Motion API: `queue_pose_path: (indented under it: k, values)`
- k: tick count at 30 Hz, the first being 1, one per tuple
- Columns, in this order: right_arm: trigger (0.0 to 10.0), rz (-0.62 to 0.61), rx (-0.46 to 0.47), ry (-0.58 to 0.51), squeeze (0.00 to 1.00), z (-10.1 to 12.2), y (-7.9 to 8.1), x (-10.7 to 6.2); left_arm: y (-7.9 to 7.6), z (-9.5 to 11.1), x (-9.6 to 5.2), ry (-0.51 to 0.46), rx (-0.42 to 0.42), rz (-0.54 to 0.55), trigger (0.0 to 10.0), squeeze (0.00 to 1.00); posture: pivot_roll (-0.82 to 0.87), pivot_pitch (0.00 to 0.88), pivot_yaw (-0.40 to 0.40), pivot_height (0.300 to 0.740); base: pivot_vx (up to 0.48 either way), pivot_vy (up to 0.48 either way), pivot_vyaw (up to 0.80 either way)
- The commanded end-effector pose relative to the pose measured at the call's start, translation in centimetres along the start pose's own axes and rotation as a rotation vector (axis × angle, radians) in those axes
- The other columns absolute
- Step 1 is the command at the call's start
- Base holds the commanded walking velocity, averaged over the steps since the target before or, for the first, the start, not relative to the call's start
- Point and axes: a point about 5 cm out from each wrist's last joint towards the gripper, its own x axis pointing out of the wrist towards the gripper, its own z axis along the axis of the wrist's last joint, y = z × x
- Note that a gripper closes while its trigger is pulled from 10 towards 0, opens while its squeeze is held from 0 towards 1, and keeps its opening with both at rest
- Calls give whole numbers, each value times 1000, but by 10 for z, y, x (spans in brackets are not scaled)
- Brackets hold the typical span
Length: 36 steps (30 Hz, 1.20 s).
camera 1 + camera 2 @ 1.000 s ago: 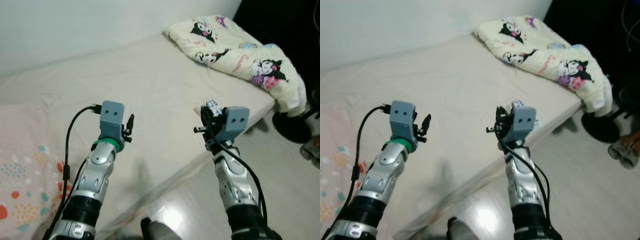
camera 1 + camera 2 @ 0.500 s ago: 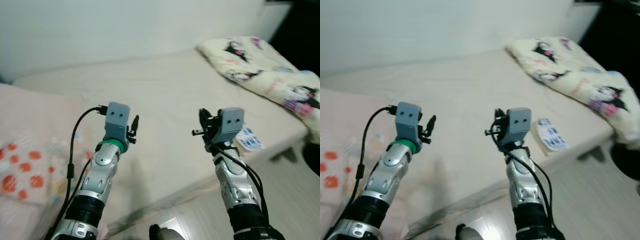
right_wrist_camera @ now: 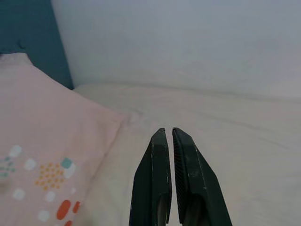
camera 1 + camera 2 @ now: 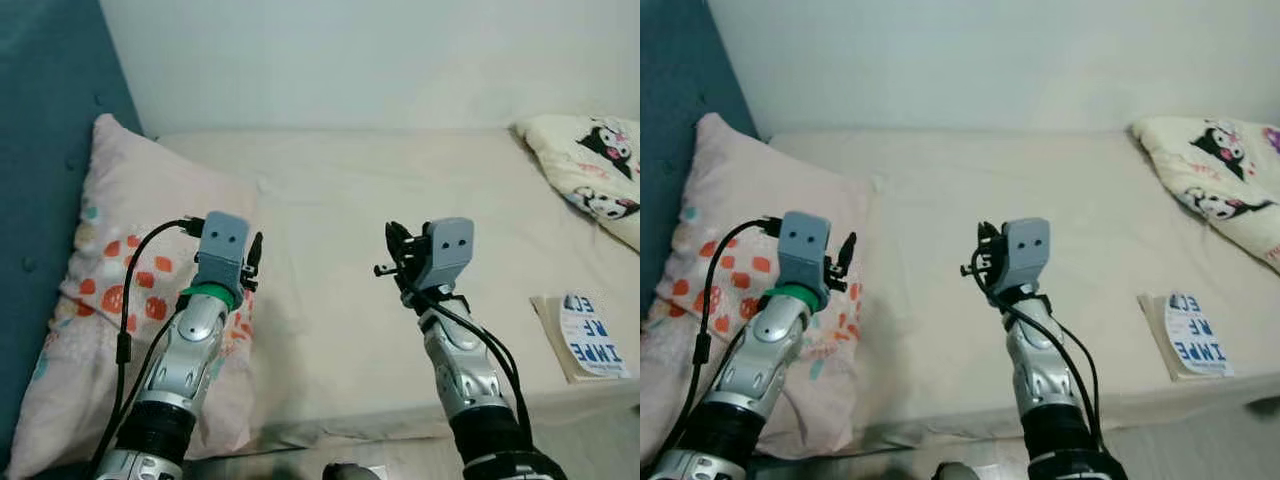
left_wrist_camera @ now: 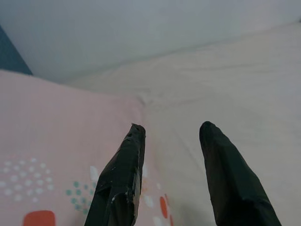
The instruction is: Clean up the room
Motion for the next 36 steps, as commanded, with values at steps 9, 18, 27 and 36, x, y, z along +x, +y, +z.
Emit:
queue_pose_path:
  k: [9,18,27,36]
  values:
    - [10000,-34,27,28,0,-8,-9,-5,-14,-1,-7,-36,58,-83,10000,0,-134,46,-37,740,0,-340,0]
    - [10000,-35,25,35,0,-9,-11,-6,-16,-2,-7,-36,51,-77,10000,0,-136,49,-42,740,0,-480,0]
    - [10000,-35,25,39,0,-10,-10,-7,-15,-3,-7,-27,47,-67,10000,0,-140,53,-40,740,0,-472,0]
    - [10000,-42,24,46,0,-12,-12,-9,-15,-5,-7,-20,52,-70,10000,0,-141,59,-39,740,0,-367,0]
